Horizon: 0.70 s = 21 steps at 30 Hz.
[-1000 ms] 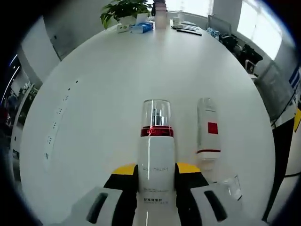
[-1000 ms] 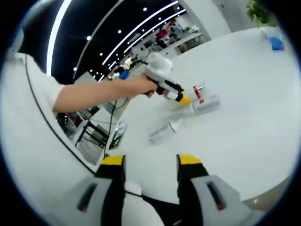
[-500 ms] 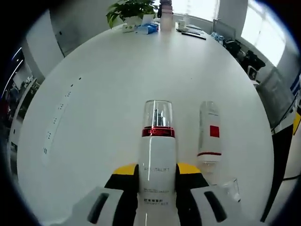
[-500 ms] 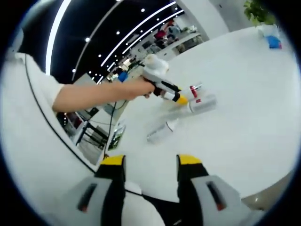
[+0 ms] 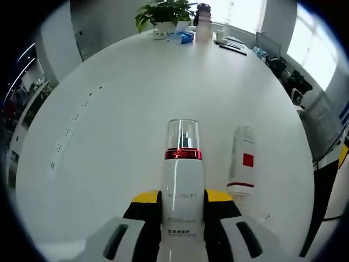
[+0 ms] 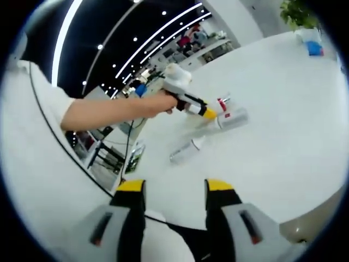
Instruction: Arrange the skincare products in the storage area until every visible bottle or jar stands upright without overlapping.
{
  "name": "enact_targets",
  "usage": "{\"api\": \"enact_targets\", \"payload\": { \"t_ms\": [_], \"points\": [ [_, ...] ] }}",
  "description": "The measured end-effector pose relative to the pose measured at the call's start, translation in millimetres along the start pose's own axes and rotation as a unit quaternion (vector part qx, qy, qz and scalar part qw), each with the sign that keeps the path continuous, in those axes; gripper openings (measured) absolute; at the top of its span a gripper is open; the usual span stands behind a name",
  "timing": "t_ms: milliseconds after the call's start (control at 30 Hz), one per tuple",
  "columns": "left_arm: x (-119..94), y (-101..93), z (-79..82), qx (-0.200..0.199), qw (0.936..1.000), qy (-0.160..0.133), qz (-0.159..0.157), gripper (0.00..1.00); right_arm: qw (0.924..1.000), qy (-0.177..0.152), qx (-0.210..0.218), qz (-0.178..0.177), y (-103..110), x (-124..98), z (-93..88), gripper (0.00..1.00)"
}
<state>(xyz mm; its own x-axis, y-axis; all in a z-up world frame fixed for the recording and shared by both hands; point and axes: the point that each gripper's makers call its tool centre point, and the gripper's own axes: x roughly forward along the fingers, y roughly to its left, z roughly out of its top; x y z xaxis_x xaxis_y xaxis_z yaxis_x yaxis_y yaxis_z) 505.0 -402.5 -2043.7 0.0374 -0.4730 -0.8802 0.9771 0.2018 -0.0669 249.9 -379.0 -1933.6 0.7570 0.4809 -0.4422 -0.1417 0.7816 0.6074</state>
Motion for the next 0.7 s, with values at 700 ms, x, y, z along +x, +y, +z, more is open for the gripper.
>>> {"api": "enact_targets", "payload": {
  "t_ms": [700],
  "points": [
    [-52.1,-30.0,25.0,-0.054,0.9904,-0.123,-0.032,0.26,0.9989,0.009,-0.012,0.045,19.2,27.3,4.0,0.49]
  ]
}}
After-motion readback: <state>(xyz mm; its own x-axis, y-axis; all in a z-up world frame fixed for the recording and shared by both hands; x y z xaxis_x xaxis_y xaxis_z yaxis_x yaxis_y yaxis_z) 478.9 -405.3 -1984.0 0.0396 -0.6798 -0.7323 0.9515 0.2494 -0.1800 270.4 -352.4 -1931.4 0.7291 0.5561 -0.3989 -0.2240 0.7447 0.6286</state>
